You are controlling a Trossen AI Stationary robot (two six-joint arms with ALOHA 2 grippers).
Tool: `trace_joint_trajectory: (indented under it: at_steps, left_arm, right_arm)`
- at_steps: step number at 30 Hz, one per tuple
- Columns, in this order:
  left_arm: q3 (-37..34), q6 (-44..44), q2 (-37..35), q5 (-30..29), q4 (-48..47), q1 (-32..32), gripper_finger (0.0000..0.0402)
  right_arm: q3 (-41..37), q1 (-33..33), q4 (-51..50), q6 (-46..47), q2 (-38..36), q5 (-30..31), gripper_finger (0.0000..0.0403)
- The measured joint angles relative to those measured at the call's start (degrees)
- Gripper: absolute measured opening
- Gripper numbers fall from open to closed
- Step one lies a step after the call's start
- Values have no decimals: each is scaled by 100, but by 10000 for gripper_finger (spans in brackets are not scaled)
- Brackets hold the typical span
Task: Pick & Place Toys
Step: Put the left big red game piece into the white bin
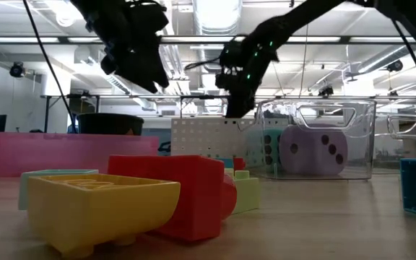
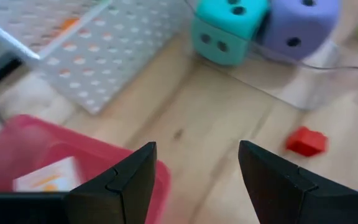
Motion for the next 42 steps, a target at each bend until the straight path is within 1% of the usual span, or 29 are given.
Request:
trace_joint_trajectory:
  at_steps: [4,9,13,18,24,28,31,34,38,40,42]
  left_arm:
    - [-218,189,-2,379,413,-15,229]
    - [-344,257,-2,900,928,-78,229]
    - [-546,259,-2,1315,1457,-272,229]
    - [-709,270,-2,1377,1936,-700,229]
    - [-740,269,36,1257,2403,-1316,229]
    - [-740,311,239,945,2733,-1697,229]
    - [-725,311,425,883,2759,-1817,229]
    - [-716,262,562,858,2777,-1822,229]
    - [-716,278,746,828,2951,-1790,229]
    - [-716,372,855,817,3214,-1781,229]
    - [-707,592,1005,817,3519,-1777,229]
  right_arm:
    - [156,90,-515,110,-440,-2,195]
    - [-216,438,-549,336,-1224,-4,195]
    - [-790,880,-545,479,-1956,-5,195]
    - [-1793,1612,-373,636,-2942,0,195]
    - [-3372,2652,581,1235,-4162,3,195]
    - [-4416,3358,1614,1775,-4875,6,195]
    - [-5060,3878,2471,2072,-5222,9,195]
    - [-5548,4400,3269,2112,-5384,6,195]
    - [-5951,5006,4155,2112,-5300,6,195]
    - [-6022,5255,4389,2114,-5172,6,195]
    - [-6031,5464,4393,2109,-5008,6,195]
